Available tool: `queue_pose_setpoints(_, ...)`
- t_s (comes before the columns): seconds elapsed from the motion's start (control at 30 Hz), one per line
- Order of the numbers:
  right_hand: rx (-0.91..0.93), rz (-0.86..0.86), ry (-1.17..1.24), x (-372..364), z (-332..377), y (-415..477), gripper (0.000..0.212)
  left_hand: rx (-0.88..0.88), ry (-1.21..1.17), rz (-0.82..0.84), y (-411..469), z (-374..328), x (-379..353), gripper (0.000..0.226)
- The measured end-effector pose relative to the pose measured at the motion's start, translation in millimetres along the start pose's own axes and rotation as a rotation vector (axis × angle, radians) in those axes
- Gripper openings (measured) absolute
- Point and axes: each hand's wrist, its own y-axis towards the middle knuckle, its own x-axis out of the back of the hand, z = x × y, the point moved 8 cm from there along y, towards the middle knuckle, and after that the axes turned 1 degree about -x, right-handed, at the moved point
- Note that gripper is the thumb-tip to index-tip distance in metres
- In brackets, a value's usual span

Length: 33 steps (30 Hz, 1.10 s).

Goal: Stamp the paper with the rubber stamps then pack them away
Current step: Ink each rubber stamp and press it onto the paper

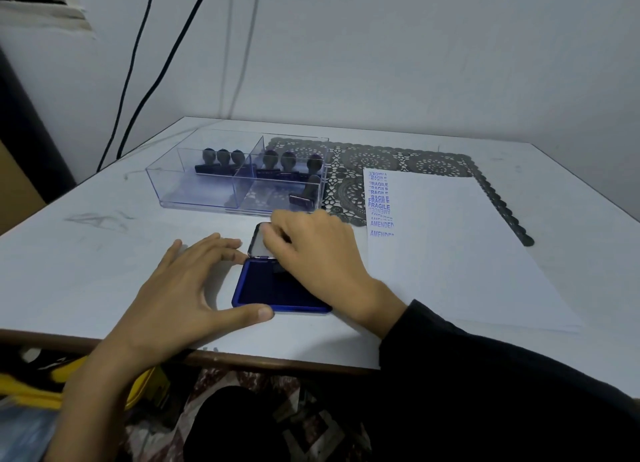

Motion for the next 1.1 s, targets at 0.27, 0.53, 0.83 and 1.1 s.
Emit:
queue_pose_setpoints(0.27,-0.247,-0.107,0.127,57,-91,21,0.042,-0.062,-0.094,-0.055,-14,-52,3,0.109)
queue_pose_setpoints(0.53,-0.308,0.025,-0.089,62,-147,15,0.037,-0.465,0.023,-0.04,-8,-171,-86,0.072)
queue_pose_setpoints(0.83,-0.217,0.093,-0.19,44,-134,9,0.045,-0.343,0.267,-0.028,1,-171,-117,0.076)
queue_pose_setpoints(1.1,-0.213,0.072,-0.216,34,-132,8,0.038,-0.355,0.307,-0.037,2,-171,-118,0.076)
